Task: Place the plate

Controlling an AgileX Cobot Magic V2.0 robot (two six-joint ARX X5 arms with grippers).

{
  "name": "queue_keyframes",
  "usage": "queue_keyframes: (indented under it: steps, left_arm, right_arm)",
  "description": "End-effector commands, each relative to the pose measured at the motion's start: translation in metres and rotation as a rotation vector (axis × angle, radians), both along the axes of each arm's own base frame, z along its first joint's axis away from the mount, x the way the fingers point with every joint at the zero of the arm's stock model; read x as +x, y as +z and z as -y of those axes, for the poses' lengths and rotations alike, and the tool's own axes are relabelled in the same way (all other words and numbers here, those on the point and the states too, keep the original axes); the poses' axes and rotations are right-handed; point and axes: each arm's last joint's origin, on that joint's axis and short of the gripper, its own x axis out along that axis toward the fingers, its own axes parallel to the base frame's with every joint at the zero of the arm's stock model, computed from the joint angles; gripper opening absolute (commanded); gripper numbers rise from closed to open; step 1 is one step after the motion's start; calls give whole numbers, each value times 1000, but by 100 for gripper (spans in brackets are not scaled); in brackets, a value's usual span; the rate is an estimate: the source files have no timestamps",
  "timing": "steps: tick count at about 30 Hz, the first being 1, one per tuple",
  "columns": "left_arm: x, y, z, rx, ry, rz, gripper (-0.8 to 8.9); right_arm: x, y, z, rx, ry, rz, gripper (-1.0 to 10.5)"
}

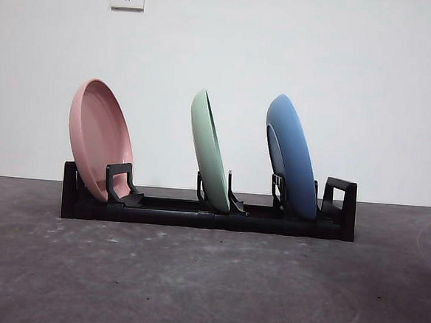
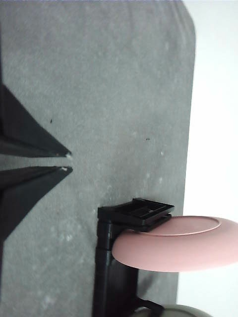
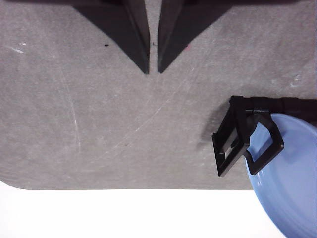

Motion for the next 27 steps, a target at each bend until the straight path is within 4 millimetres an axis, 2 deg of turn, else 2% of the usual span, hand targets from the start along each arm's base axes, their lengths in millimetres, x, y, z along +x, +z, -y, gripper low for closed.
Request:
queue_keyframes:
  steps: [1,6,12,17,27]
  left_arm:
    - [1,-7,0,-167,19,-29,16]
    - [-1,-2,1,-219,-3,-43,16]
    - [-3,25,2,-289,4,-8,16]
    - [-2,53,2,-347,3,17,16]
    - [11,134,11,-332,-175,-12,16]
  right_arm:
    - [0,-1,-1,90,12,-2,26]
    - [0,2,-3,194,78,3,19]
    - [-3,15,-5,301,96,27,10]
    - [-9,40,-6,392,112,80,11]
    - [-26,108,-12,431,288,23,11]
